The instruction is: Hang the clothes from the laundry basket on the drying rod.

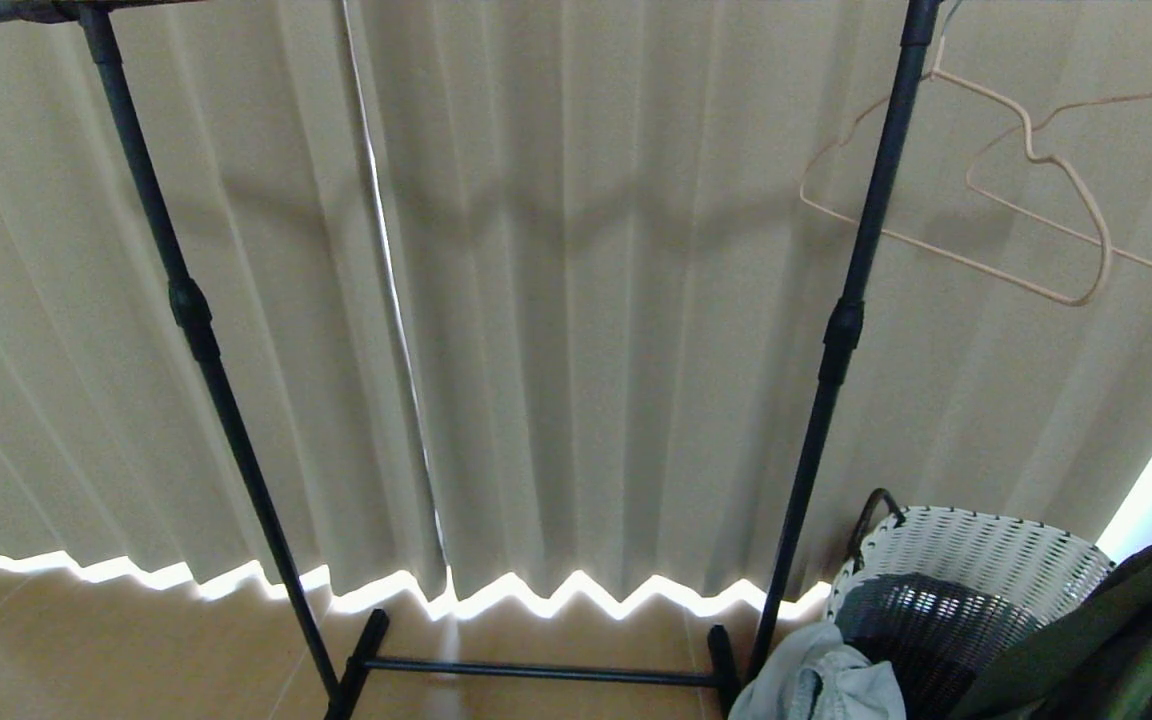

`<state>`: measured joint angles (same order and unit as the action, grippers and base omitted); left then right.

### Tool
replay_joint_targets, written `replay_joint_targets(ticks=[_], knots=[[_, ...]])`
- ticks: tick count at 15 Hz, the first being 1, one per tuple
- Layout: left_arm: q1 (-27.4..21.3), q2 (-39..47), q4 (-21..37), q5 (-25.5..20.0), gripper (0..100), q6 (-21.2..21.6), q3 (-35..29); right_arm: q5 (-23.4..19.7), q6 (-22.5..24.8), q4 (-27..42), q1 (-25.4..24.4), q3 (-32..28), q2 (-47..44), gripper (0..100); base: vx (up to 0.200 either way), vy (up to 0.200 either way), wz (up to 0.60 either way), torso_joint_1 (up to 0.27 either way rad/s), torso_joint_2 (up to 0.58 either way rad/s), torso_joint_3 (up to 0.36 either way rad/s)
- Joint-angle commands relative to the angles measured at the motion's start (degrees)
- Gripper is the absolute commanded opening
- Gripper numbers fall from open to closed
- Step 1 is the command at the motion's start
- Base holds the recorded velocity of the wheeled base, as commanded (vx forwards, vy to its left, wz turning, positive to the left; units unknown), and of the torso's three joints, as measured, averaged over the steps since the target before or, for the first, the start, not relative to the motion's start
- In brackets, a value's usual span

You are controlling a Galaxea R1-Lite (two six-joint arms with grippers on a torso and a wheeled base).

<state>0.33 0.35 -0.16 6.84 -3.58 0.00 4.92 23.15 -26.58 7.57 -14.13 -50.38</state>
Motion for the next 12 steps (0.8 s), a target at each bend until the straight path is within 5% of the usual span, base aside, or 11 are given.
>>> replay_joint_targets(ticks=[1,12], knots=[[0.02,0.09,-0.02,0.02,100,-0.02,0.0,0.0,-0.3,0.12,-0.01,-0.02,2.13,0,0.0,0.0,0.0,0.0,0.0,0.0],[0.02,0.09,-0.02,0.1,100,0.07,0.0,-1.15,-0.39,7.15,-0.01,-0.11,8.99,0,-0.164,0.0,0.0,0.002,0.0,0.001]])
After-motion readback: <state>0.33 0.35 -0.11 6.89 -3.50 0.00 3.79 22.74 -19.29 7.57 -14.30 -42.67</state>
